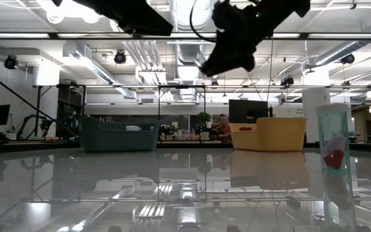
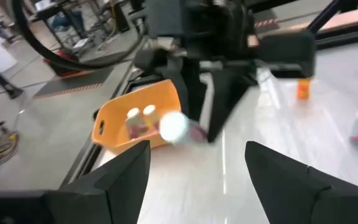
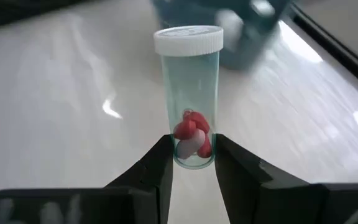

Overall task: Pick and place medicine bottles into bin by pill shape (circle, oval)
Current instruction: Put the blue capsule bottle into the yellow bin

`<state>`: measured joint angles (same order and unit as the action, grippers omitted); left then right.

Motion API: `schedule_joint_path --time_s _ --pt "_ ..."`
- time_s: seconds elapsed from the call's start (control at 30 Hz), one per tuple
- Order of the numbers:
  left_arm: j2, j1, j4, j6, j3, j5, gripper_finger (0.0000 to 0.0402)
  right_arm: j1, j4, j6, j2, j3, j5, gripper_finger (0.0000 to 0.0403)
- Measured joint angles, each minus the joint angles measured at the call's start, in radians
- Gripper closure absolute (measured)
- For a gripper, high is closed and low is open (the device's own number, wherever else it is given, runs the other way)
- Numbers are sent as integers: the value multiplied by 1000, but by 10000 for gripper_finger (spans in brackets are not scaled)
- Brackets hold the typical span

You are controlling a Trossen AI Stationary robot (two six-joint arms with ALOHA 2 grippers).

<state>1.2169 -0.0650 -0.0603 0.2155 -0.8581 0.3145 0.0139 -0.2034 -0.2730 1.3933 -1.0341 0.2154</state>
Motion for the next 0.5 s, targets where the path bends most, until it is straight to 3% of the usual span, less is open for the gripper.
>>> schedule_joint_path --time_s 0.23,0.5 --pt "-17 0 0 0 11 11 155 149 -422 -109 14 -160 2 305" --pt "-15 0 3 1 14 12 155 362 -706 -128 14 -231 -3 305"
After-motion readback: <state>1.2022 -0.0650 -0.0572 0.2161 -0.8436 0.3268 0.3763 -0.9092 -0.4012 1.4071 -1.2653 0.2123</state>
